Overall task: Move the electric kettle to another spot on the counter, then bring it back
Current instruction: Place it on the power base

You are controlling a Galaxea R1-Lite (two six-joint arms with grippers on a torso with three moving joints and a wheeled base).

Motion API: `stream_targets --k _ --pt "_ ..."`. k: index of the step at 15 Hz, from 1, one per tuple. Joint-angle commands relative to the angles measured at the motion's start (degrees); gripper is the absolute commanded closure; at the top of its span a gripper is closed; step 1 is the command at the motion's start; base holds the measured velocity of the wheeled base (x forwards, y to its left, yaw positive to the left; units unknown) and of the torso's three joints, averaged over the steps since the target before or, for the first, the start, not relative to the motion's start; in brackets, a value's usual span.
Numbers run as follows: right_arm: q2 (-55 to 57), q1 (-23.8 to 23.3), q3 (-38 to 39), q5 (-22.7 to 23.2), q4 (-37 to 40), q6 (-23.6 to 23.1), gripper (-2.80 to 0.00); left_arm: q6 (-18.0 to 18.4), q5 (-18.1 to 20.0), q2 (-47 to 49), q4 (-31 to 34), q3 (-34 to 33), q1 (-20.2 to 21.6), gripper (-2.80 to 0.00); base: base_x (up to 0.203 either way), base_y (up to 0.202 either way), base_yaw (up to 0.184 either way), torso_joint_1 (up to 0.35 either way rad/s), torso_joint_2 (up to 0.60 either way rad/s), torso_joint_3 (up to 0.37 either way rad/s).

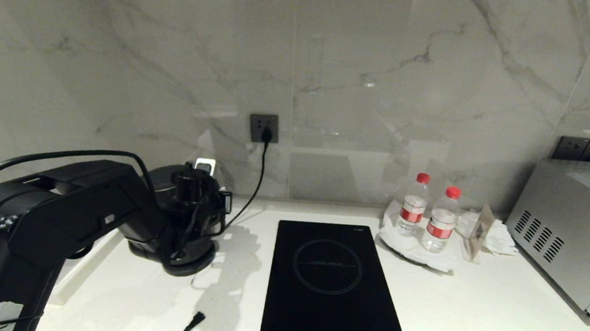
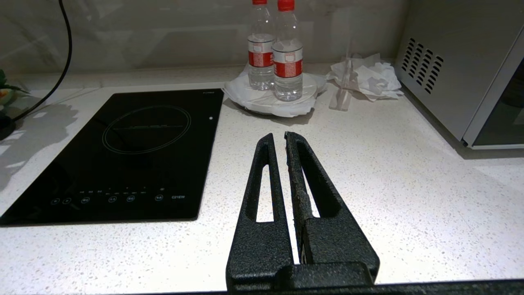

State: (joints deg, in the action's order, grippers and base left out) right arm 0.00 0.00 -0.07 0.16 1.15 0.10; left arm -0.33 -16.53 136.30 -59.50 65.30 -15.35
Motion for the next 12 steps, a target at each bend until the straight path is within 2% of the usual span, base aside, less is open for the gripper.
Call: stream_targets --k 1,8,12 --pt "0.0 0.0 0.0 0.0 0.0 0.0 0.0 0.0 -0.2 0.5 -1.2 -0.5 0.1 0.0 0.0 0.0 0.0 0.0 0.0 0.0" --pt "0.0 0.0 0.0 0.0 0.0 0.0 0.0 0.0 0.4 0.3 -2.8 -3.1 1.2 0.0 0.0 0.0 0.0 0.0 0.0 0.0" --pt "0.0 0.0 0.0 0.0 0.0 0.0 0.0 0.1 1.2 0.0 -7.7 -6.7 0.8 0.0 0.0 0.0 0.0 0.0 0.0 0.0"
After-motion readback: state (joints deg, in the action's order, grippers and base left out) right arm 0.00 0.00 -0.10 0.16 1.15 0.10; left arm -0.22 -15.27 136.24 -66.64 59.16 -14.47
